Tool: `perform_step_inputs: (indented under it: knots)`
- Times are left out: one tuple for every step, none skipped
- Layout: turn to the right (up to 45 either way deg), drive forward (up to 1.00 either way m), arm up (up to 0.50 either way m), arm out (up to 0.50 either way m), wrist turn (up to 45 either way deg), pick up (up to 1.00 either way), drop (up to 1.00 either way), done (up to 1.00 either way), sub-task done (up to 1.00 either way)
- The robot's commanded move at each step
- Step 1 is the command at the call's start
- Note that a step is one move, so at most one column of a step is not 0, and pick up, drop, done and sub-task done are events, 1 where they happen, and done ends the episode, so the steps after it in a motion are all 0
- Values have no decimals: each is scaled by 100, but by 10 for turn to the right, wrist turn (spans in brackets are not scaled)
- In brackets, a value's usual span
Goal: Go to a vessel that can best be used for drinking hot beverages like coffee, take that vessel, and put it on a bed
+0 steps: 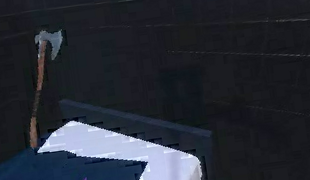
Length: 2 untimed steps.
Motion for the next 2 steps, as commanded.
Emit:
perform_step_inputs:
  knots:
    - [0,10,0,0,0,0,0,0,0]
    - [-450,0,0,0,0,0,0,0,0]
